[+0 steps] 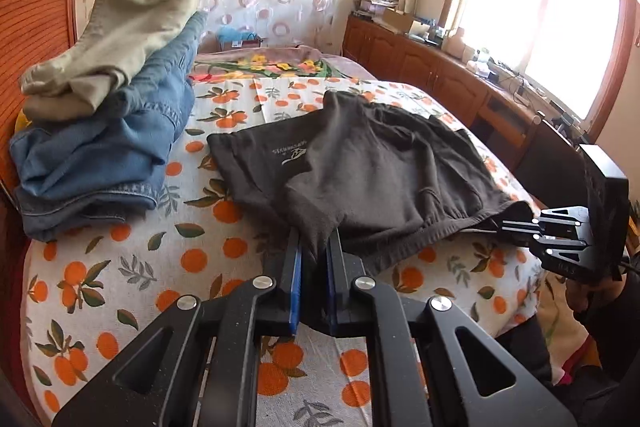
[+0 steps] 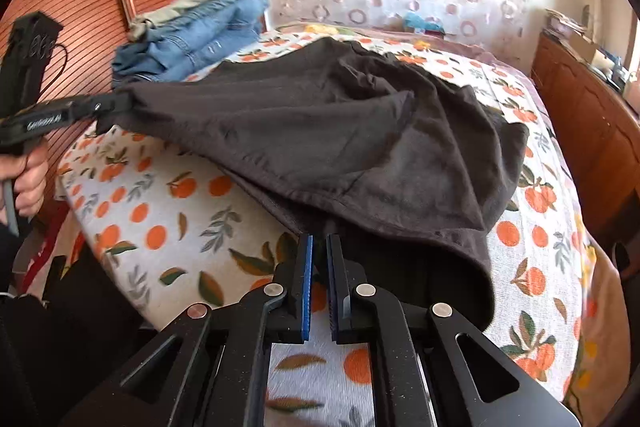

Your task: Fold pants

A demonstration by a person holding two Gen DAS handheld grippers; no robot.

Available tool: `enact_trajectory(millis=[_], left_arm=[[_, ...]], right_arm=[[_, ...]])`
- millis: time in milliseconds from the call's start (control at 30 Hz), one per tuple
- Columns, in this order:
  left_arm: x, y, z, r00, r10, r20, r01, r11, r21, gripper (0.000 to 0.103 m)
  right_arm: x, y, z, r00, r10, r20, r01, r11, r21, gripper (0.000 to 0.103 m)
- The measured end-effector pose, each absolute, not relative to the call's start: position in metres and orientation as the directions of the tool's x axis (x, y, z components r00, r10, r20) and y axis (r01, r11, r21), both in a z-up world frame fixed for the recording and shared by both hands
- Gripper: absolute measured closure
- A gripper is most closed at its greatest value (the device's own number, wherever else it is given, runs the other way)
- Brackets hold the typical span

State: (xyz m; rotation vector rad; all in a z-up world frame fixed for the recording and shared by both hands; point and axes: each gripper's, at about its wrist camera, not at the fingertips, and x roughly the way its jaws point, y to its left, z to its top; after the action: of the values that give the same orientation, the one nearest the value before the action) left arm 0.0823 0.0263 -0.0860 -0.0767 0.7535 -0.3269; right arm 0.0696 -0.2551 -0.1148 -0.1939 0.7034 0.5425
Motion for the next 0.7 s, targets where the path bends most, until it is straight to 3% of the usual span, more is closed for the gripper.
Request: enact_trajectory(millis=[233,500,700], left_arm=[[0.073,0.03,-0.093,0.642,-0.339,-0.688,0.26,0.94,-0.221,0.09],[0.057,0.047,-0.126,0.604,-0.285,-0.744,0.197,0.958,-0.207,0.089],[0.058,0.058,-0.119,0.636,-0.236,-0.734,0.161,0.972,-0.173,0.089]], right_arm=[[0.049,-0.271,-0.113,0.593,0.43,-0.68,-0.565,0.825,0.029,0.098],[0.043,-0.277,-0.123,0.576,0.41,-0.707,-0.537,0.842,0.051,0.098],[0.038,-0.273,-0.119,0.581,0.397,-0.71,-0.54,0.841,0.028,0.098]])
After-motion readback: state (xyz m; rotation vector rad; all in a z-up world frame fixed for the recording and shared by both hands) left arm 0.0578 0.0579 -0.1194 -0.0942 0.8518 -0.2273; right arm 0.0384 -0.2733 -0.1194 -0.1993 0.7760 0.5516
